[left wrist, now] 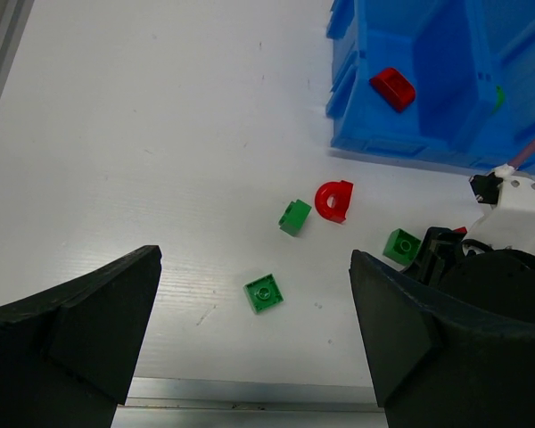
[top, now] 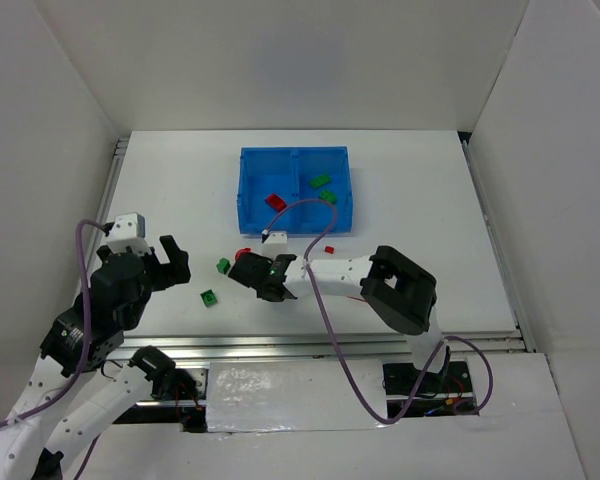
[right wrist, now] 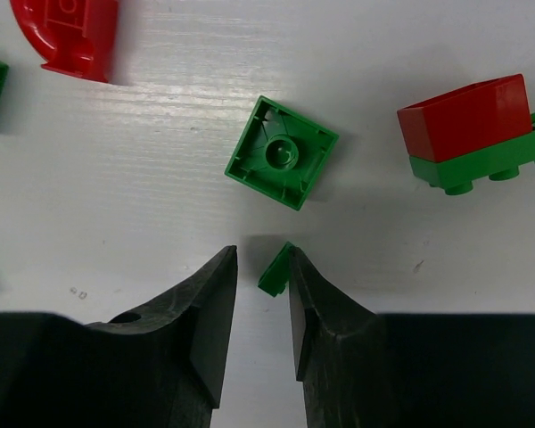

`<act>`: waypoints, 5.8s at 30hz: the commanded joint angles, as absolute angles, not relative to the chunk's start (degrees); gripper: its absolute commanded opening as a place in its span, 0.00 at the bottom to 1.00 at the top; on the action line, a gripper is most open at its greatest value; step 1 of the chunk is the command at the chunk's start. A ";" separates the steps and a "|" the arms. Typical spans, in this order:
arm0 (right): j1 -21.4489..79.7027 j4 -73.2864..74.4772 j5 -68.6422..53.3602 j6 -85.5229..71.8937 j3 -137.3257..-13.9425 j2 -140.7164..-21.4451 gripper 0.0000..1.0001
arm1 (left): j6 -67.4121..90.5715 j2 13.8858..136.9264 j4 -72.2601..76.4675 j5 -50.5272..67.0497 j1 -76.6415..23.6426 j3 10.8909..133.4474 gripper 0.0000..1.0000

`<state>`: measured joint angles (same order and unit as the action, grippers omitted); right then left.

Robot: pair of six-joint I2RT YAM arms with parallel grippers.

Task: Sort the legos into containers by color

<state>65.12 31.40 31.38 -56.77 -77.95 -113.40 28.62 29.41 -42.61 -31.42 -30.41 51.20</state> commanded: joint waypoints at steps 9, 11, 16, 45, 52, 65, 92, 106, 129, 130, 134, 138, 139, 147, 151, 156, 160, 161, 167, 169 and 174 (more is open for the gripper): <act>65.92 32.61 32.34 -59.33 -76.29 -113.99 0.42 | 27.42 28.91 -40.52 -31.03 -31.20 50.98 1.00; 66.00 33.40 31.99 -59.59 -76.29 -114.52 0.42 | 27.42 28.83 -40.52 -31.03 -31.29 51.06 1.00; 66.62 32.70 32.96 -59.77 -74.62 -112.69 0.46 | 27.25 28.74 -40.25 -30.68 -31.38 50.89 0.99; 66.09 30.77 31.56 -55.90 -72.07 -110.92 0.47 | 27.07 29.00 -40.17 -30.41 -31.73 50.80 0.99; 65.48 29.36 30.94 -55.29 -71.46 -111.09 0.37 | 26.98 29.36 -40.08 -30.06 -31.73 50.80 0.99; 63.98 26.89 28.83 -54.32 -69.78 -112.15 0.19 | 27.07 28.92 -40.08 -30.23 -31.82 50.80 0.99; 32.35 24.26 28.04 -20.49 -83.91 -95.16 0.04 | 28.12 29.62 -40.96 -33.05 -31.82 51.06 0.99; 28.91 32.62 22.34 -17.40 -105.58 -112.78 0.79 | 27.69 31.02 -40.52 -32.35 -31.73 50.98 0.99; 45.44 5.62 10.37 -18.10 -57.04 -98.26 0.93 | 26.37 32.52 -39.20 -29.27 -31.29 50.63 0.99; 45.44 5.97 10.20 -18.19 -57.56 -98.87 0.93 | 26.28 32.61 -39.29 -29.27 -31.20 50.80 1.00; 45.53 6.59 9.58 -19.07 -57.66 -100.81 0.89 | 26.45 32.35 -39.46 -29.44 -31.29 50.71 0.99; 46.32 7.12 10.72 -20.13 -55.73 -100.11 0.86 | 26.46 32.08 -39.29 -29.53 -31.20 50.71 0.99; 46.49 6.68 10.81 -20.39 -55.29 -99.85 0.84 | 26.46 32.17 -39.37 -29.44 -31.29 50.71 1.00; 47.46 4.92 13.35 -19.95 -52.39 -96.33 0.29 | 26.37 32.61 -39.38 -29.18 -31.20 50.89 0.99; 49.39 4.06 12.75 -18.47 -48.97 -86.01 0.17 | 26.54 33.66 -40.34 -27.17 -31.29 53.24 1.00; 55.71 -2.19 5.37 -11.17 -39.04 -68.67 0.17 | 33.21 37.17 -39.03 -7.42 -31.20 59.06 1.00; 61.07 -0.90 6.85 -7.92 -38.14 -59.78 0.12 | 41.98 41.73 -25.98 12.44 -31.38 56.88 0.99; 61.87 -0.44 7.20 -7.39 -38.58 -59.33 0.11 | 43.32 42.44 -22.88 15.79 -31.46 55.73 0.99; 68.54 -1.23 16.34 -5.45 -39.11 -55.73 0.09 | 49.74 46.49 -11.36 25.22 -33.39 49.32 0.95; 69.25 -1.93 18.27 -5.01 -39.20 -55.55 0.09 | 50.36 47.10 -9.94 26.02 -34.10 48.52 0.95; 70.66 -4.47 20.65 -4.40 -39.46 -55.55 0.07 | 50.10 48.69 -9.76 23.73 -36.30 46.76 0.91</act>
